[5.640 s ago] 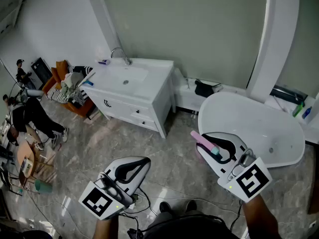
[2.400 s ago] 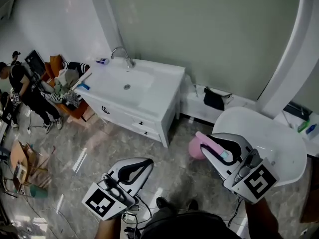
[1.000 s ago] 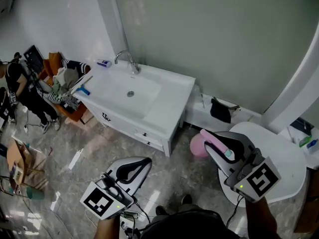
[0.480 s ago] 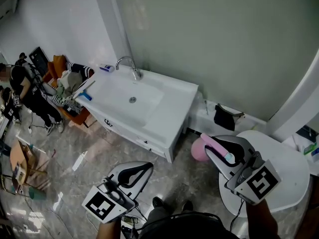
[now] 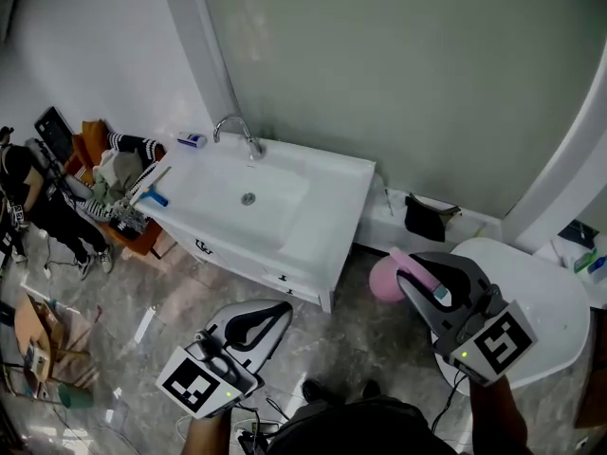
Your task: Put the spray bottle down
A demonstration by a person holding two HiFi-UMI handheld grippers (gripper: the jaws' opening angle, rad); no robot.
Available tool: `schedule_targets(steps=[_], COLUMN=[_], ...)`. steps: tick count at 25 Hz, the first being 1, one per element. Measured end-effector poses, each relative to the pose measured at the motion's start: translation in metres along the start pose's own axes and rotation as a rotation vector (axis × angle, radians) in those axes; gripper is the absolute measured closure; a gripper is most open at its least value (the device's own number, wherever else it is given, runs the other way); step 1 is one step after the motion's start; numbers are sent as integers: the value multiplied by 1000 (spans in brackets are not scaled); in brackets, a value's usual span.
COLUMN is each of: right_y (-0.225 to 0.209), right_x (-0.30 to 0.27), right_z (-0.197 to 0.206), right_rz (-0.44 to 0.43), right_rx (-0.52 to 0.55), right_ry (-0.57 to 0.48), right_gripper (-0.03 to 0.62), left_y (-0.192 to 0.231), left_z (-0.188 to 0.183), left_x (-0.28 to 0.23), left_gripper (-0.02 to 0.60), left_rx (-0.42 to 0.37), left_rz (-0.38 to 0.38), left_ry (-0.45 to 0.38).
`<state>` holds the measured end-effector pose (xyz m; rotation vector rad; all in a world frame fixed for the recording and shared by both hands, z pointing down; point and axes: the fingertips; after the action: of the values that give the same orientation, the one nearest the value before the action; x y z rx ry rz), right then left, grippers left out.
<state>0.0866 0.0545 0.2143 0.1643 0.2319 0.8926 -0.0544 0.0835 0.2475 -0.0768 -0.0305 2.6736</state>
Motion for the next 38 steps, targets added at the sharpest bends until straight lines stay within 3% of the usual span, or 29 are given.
schedule_targets(steps=[13,20,38], right_y=[28,-5,-114], right_x=[-28,-48,-82], right_z=[-6,9,41], right_rz=[41,12,-105], right_rx=[27,-1,-37], right_ry=[40,48,8], right_gripper=[507,507,507], left_y=[33,49,93], left_z=[12,15,7], left_x=[26,-4,-92], left_gripper=[575,575,575], left_rx=[21,40,18], left_rz=[51,35,-113], left_ry=[-35,-7,63])
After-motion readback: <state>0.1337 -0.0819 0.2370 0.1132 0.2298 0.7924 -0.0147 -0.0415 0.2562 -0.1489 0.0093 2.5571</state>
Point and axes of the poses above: the fingertips, and each gripper's own axes: x backward along the fingers, y to its left, z out of its underside, and after that the axes turned 6 degrees about z, right-handed
